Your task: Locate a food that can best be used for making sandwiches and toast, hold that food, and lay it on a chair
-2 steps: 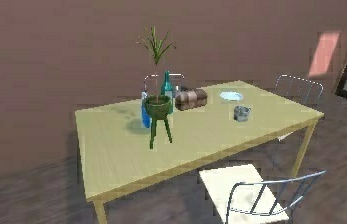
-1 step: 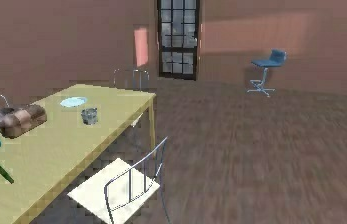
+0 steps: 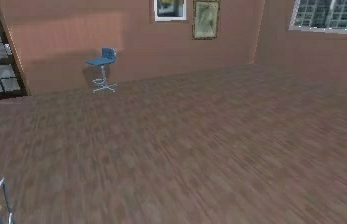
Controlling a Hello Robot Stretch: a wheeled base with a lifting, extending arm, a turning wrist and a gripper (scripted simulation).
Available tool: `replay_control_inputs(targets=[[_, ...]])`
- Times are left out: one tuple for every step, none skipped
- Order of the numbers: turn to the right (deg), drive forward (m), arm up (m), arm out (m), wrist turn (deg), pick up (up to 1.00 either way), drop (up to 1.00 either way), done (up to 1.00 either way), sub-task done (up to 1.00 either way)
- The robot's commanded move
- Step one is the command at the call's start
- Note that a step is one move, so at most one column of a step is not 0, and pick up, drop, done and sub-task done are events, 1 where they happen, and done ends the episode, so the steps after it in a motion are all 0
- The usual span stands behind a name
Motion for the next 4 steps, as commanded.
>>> replay_control_inputs(targets=[[3.0, 0.00, 0.00, 0.00, 0.0, 0.00, 0.00, 0.00, 0.00], [-45.0, 0.00, 0.00, 0.00, 0.0, 0.00, 0.00, 0.00, 0.00], [-42.0, 0.00, 0.00, 0.00, 0.0, 0.00, 0.00, 0.00, 0.00], [-3.0, 0.00, 0.00, 0.00, 0.0, 0.00, 0.00, 0.00, 0.00]])
